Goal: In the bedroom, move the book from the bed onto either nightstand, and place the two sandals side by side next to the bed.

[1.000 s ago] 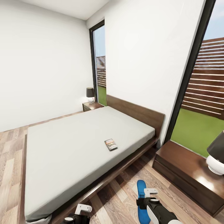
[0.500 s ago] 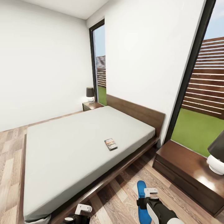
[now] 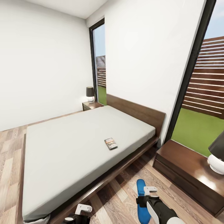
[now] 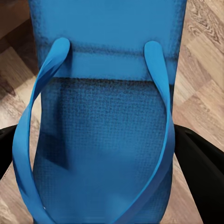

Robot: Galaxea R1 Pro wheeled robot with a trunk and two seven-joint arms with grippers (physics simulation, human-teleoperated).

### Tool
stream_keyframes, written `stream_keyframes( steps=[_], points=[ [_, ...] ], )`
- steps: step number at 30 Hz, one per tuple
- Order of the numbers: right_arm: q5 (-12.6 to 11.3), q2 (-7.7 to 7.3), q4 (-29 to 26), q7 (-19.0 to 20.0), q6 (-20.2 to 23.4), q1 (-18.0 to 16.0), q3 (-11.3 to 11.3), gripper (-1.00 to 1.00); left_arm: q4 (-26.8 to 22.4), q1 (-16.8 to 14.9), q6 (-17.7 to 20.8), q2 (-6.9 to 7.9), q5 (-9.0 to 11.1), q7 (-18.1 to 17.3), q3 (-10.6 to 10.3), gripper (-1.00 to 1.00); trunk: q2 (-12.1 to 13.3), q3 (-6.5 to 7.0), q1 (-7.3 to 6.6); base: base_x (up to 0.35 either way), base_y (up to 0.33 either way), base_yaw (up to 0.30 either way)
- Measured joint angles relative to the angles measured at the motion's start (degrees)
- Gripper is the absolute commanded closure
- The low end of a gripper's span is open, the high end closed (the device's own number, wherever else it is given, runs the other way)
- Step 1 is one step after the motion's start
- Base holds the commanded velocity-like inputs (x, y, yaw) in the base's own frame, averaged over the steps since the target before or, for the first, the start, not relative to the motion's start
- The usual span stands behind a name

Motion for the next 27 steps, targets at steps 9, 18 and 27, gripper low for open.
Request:
stream_keyframes(
  steps=[9, 18, 27],
  points=[
    [0.04, 0.00, -0.30, 0.83, 0.07, 0.00, 0.00, 1.00, -0.03, -0.02, 0.13, -0.23, 0.10, -0.02, 0.01, -1.00, -3.61, -1.62, 1.98, 0.000, 0.000, 0.000],
    [0.03, 0.00, -0.38, 0.91, 0.08, -0.02, 0.00, 1.00, 0.00, -0.02, 0.22, -0.36, 2.73, -0.25, -0.03, -1.00, -7.23, -3.24, 3.96, 0.000, 0.000, 0.000],
    [0.03, 0.00, -0.37, 0.96, 0.12, -0.02, 0.00, 1.00, 0.04, 0.00, 0.23, -0.70, 3.31, -0.31, 0.00, -1.00, -10.84, -4.86, 5.94, 0.000, 0.000, 0.000]
  ],
)
